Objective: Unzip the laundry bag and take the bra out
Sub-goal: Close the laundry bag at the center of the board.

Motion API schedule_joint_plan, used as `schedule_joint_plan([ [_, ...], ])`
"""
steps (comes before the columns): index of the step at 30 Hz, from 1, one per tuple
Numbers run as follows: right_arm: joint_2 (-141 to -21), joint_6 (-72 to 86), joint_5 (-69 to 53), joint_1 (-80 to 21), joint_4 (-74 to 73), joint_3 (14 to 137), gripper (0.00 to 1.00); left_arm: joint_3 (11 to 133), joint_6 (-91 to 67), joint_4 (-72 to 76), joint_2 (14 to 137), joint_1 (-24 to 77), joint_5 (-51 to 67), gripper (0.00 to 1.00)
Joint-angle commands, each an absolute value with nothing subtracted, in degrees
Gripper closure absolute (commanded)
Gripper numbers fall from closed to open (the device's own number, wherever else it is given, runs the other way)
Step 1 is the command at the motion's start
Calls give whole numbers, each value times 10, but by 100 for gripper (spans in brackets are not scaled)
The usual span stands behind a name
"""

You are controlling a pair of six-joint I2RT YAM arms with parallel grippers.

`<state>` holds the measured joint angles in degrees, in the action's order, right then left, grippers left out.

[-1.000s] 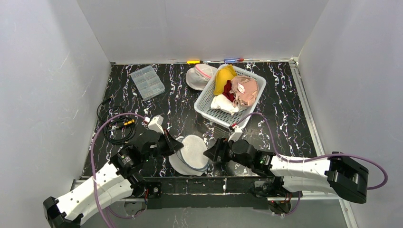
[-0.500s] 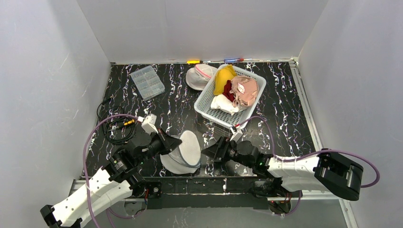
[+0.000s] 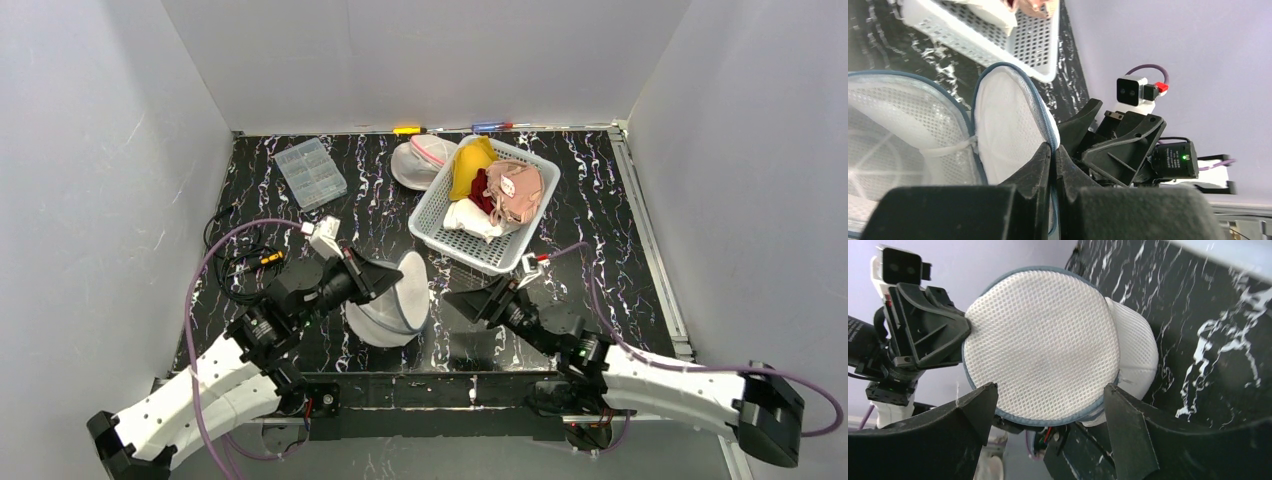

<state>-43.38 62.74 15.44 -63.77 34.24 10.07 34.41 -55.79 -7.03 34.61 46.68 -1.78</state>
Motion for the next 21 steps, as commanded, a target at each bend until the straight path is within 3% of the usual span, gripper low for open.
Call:
schedule_joint_plan([
  [1, -314, 550, 246, -635, 172, 147, 15, 396, -560, 17, 400, 464, 36, 100],
  [8, -256, 510, 263, -634, 75, 172, 14, 441, -549, 36, 432, 464, 60, 100],
  [15, -309, 505, 219, -634, 128, 153, 14, 363, -514, -49, 370, 463, -35, 100],
  [21, -374, 497, 194, -635, 161, 161, 15, 324, -502, -38, 392, 451, -38, 100],
])
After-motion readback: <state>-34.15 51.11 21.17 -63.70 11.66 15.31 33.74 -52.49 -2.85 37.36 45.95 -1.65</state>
